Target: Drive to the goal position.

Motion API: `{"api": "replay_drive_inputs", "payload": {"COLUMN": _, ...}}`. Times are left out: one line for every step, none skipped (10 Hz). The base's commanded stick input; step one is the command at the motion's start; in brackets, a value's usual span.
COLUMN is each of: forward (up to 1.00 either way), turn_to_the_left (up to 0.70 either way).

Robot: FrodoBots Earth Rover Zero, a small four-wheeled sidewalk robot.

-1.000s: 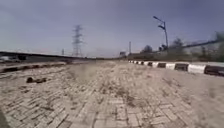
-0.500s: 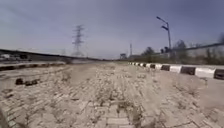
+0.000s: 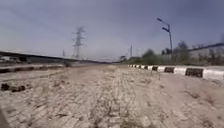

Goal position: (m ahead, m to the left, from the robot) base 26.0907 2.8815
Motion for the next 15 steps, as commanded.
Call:
{"api": "replay_drive_inputs", "payload": {"forward": 1.00, "turn_to_the_left": 0.00}}
{"api": "replay_drive_inputs", "payload": {"forward": 1.00, "turn_to_the_left": 0.00}}
{"api": "replay_drive_inputs", "payload": {"forward": 1.00, "turn_to_the_left": 0.00}}
{"api": "replay_drive_inputs", "payload": {"forward": 1.00, "turn_to_the_left": 0.00}}
{"api": "replay_drive_inputs", "payload": {"forward": 1.00, "turn_to_the_left": 0.00}}
{"api": "replay_drive_inputs", "payload": {"forward": 1.00, "turn_to_the_left": 0.00}}
{"api": "replay_drive_inputs", "payload": {"forward": 1.00, "turn_to_the_left": 0.00}}
{"api": "replay_drive_inputs", "payload": {"forward": 1.00, "turn_to_the_left": 0.00}}
{"api": "replay_drive_inputs", "payload": {"forward": 1.00, "turn_to_the_left": 0.00}}
{"api": "replay_drive_inputs", "payload": {"forward": 1.00, "turn_to_the_left": 0.00}}
{"api": "replay_drive_inputs", "payload": {"forward": 1.00, "turn_to_the_left": 0.00}}
{"api": "replay_drive_inputs", "payload": {"forward": 1.00, "turn_to_the_left": 0.00}}
{"api": "replay_drive_inputs", "payload": {"forward": 1.00, "turn_to_the_left": 0.00}}
{"api": "replay_drive_inputs", "payload": {"forward": 1.00, "turn_to_the_left": 0.00}}
{"api": "replay_drive_inputs", "payload": {"forward": 1.00, "turn_to_the_left": 0.00}}
